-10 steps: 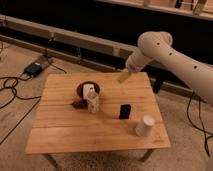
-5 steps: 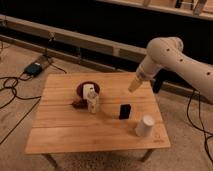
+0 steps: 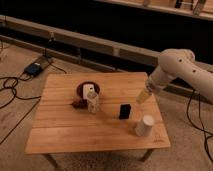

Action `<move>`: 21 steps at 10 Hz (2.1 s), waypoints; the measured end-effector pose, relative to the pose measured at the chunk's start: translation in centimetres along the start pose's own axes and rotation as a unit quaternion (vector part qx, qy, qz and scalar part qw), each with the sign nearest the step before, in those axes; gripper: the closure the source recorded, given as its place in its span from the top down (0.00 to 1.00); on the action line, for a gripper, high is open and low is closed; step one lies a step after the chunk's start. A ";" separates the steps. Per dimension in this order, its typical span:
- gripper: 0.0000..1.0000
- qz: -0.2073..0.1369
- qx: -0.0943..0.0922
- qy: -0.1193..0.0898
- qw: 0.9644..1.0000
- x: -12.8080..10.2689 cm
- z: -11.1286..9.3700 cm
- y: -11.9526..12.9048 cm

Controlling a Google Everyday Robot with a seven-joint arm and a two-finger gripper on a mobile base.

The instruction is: Place the ceramic cup over the eraser

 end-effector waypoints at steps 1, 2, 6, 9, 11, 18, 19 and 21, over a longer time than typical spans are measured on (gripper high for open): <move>0.65 0.008 -0.008 0.007 1.000 0.9 0.9 0.5; 0.65 0.012 -0.013 0.010 1.000 1.4 1.5 0.9; 0.65 0.021 -0.026 0.029 0.999 3.1 4.2 2.2; 0.65 0.036 -0.013 0.038 0.999 4.9 5.0 1.0; 0.65 0.046 -0.004 0.040 0.998 5.9 5.1 -0.1; 0.65 0.072 -0.031 0.029 0.996 7.7 5.7 1.7; 0.65 0.072 -0.037 0.030 0.996 7.9 5.8 2.2; 0.65 0.064 -0.042 0.040 0.996 8.3 6.4 2.9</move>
